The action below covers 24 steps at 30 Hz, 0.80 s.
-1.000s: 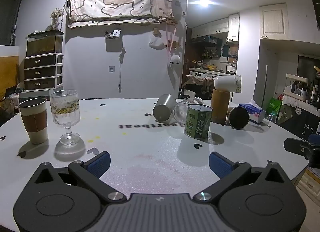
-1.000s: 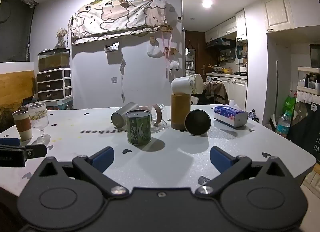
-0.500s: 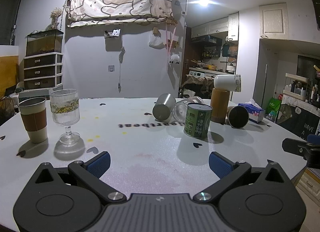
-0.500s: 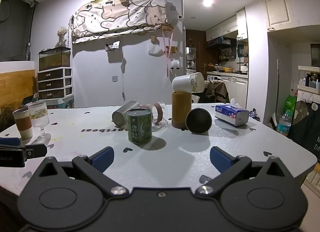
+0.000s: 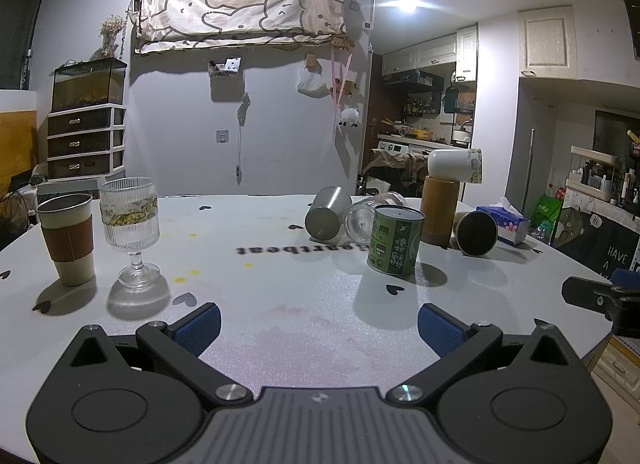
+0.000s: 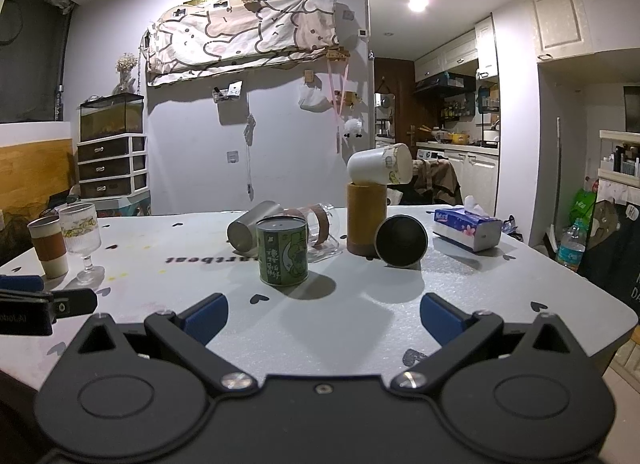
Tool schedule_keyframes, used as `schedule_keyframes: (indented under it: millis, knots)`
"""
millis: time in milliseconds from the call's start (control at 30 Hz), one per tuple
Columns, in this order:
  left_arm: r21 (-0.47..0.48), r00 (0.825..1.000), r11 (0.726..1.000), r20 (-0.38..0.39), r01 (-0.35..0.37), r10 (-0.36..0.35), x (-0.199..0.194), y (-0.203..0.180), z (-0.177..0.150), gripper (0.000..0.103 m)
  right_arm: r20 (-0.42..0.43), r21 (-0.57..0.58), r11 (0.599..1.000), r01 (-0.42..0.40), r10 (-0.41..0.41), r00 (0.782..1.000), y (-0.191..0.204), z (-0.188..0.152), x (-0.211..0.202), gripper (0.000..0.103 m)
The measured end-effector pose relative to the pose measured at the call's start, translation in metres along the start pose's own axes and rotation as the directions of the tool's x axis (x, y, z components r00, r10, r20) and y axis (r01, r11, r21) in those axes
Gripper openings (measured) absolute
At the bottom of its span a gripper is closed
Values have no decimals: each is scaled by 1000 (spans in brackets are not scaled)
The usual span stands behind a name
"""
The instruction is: Flip cup upright
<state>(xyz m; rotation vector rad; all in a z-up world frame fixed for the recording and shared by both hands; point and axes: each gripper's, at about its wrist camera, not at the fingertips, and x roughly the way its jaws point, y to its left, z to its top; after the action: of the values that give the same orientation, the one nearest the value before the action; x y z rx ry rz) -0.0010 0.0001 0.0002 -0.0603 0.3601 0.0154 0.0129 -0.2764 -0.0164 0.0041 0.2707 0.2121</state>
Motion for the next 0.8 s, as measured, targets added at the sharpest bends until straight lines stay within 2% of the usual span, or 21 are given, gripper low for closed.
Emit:
schedule_keyframes:
  millis: [800]
  knots:
    - [1,1000,1000,0,0,0,2,1,-1,103,-3,-3,1000,-8,8,1000,11,0,0,103]
